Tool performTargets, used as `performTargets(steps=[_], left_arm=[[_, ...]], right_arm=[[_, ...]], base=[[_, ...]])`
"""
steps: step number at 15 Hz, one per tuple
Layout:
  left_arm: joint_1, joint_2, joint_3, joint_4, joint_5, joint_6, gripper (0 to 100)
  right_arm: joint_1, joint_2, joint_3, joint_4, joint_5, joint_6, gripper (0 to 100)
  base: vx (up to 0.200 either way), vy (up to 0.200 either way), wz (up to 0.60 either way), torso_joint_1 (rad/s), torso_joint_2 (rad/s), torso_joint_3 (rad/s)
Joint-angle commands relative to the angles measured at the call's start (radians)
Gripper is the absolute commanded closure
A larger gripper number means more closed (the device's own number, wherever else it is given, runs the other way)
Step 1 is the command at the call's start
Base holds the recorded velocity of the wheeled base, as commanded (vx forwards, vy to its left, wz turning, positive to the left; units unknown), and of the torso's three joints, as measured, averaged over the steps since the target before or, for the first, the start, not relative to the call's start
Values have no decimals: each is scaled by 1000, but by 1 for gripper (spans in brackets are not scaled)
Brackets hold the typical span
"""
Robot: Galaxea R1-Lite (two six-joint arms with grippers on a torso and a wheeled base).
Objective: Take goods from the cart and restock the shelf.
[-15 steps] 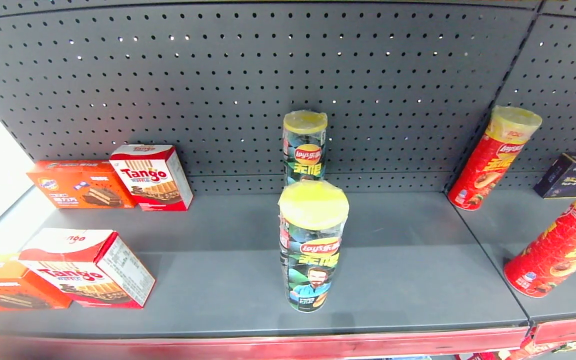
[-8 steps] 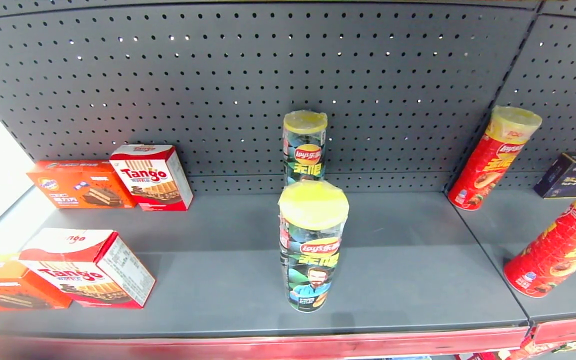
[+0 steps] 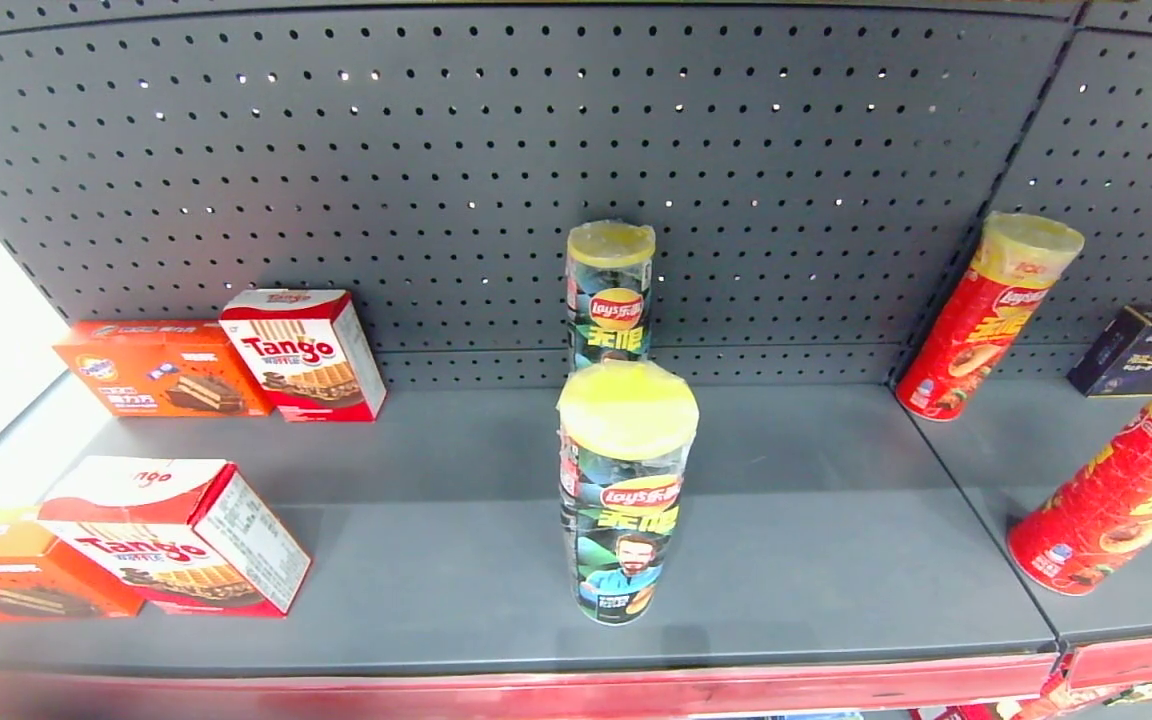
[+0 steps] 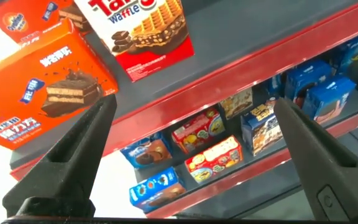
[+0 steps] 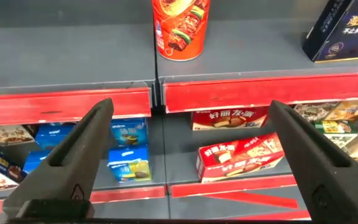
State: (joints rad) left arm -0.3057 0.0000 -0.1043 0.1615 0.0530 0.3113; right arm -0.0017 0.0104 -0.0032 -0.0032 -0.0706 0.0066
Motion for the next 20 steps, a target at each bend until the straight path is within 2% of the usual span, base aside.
performTargets(steps=[1,2,3,5,7,8,9,10,11,12,13,14,15,16,17,18,19,20], left_arm=[[0,0,0,0,1,-1,0],[0,0,0,4,13,-90,0],[2,0,0,6,33,-118,0],[34,84,0,6,67,-130,0],[209,164,0,6,77,-135,0],[298,186,0,6,76,-152,0],[251,186,3,6,77,-208,0],[324,169,6,4,-1,-244,0],[390,112,6,0,-186,-247,0],[401,87,17,-16,-331,-245,0],[399,92,31,-40,-349,-242,0],[396,92,64,-128,-378,-248,0],[396,94,63,-125,-377,-251,0],[399,92,61,-122,-271,-251,0],[398,94,61,-122,-111,-250,0],[396,92,64,-123,24,-247,0],[396,92,67,-128,116,-248,0],[393,92,67,-131,117,-251,0]], right_arm=[[2,-3,3,0,0,1,0],[2,-3,3,0,5,-7,0],[2,-3,3,0,5,-7,0],[2,-3,3,0,5,-7,0],[2,-4,3,0,5,-7,0],[2,-3,3,0,5,-7,0],[2,-4,3,0,5,-7,0],[2,-3,3,0,5,-7,0],[2,-3,3,0,5,-7,0],[2,-4,3,0,5,-7,0],[2,-3,3,0,5,-7,0],[2,-3,3,0,5,-7,0],[2,-4,3,0,5,-7,0],[2,-3,3,0,5,-7,0],[2,-4,3,0,5,-7,0],[2,-4,3,0,5,-7,0],[2,-3,3,0,5,-7,0],[2,-3,3,0,5,-7,0]], base=[[0,0,0,0,0,0],[0,0,0,0,0,0],[0,0,0,0,0,0],[0,0,0,0,0,0],[0,0,0,0,0,0],[0,0,0,0,0,0],[0,0,0,0,0,0],[0,0,0,0,0,0],[0,0,0,0,0,0],[0,0,0,0,0,0],[0,0,0,0,0,0],[0,0,0,0,0,0],[0,0,0,0,0,0],[0,0,0,0,0,0],[0,0,0,0,0,0],[0,0,0,0,0,0],[0,0,0,0,0,0],[0,0,0,0,0,0]])
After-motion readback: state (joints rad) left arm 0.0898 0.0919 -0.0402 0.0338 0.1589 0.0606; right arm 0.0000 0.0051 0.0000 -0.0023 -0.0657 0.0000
